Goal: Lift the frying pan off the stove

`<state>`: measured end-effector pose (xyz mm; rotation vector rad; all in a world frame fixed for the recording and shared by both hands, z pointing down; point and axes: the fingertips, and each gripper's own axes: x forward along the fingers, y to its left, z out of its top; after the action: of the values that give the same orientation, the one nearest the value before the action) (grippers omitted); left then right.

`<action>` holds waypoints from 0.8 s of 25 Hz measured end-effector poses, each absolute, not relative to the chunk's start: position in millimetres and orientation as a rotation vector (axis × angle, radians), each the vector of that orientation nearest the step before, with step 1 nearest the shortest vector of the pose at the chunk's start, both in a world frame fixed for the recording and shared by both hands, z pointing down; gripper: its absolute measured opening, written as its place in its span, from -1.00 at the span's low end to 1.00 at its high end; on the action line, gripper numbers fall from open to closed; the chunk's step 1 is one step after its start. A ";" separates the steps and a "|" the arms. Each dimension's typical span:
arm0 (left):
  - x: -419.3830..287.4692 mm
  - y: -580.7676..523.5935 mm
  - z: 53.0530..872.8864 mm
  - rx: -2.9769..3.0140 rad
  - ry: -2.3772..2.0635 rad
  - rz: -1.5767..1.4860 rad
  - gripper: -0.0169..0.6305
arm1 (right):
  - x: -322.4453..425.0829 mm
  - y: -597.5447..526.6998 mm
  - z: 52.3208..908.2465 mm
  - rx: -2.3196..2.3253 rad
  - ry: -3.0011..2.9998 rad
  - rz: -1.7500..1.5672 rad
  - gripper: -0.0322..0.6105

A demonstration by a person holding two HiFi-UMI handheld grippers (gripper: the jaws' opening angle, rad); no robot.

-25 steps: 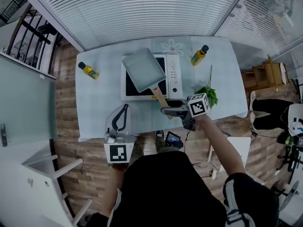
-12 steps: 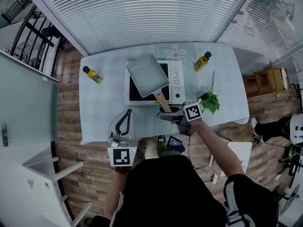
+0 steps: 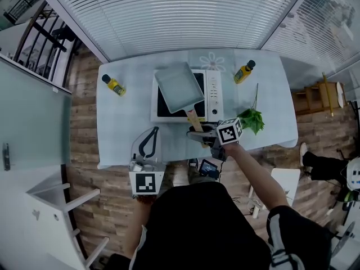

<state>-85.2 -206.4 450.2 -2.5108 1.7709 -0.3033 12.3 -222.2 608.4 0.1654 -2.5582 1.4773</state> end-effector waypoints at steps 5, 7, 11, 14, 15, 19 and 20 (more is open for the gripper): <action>-83.4 -206.0 449.2 -2.507 1.736 -0.313 -0.90 | 7.9 -220.8 608.8 0.177 -2.580 1.465 -0.31; -83.7 -206.4 449.1 -2.508 1.729 -0.313 -0.90 | 6.1 -220.6 609.0 0.186 -2.586 1.462 -0.31; -84.5 -207.3 450.9 -2.531 1.754 -0.283 -0.90 | 6.6 -221.9 608.6 0.202 -2.584 1.499 -0.34; -85.0 -208.1 451.2 -2.534 1.752 -0.270 -0.90 | 7.8 -222.7 608.8 0.204 -2.570 1.548 -0.38; -85.1 -208.4 451.2 -2.533 1.750 -0.267 -0.90 | 8.0 -222.8 609.0 0.205 -2.567 1.564 -0.39; -86.1 -209.5 452.5 -2.535 1.742 -0.277 -0.90 | 8.3 -223.7 609.6 0.214 -2.564 1.606 -0.41; -86.7 -210.0 452.2 -2.532 1.738 -0.280 -0.90 | 7.9 -223.8 609.7 0.215 -2.562 1.608 -0.41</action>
<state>-86.7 -210.0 452.2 -2.5324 1.7377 -0.2798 7.9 -223.8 609.7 0.2146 -2.5617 1.6082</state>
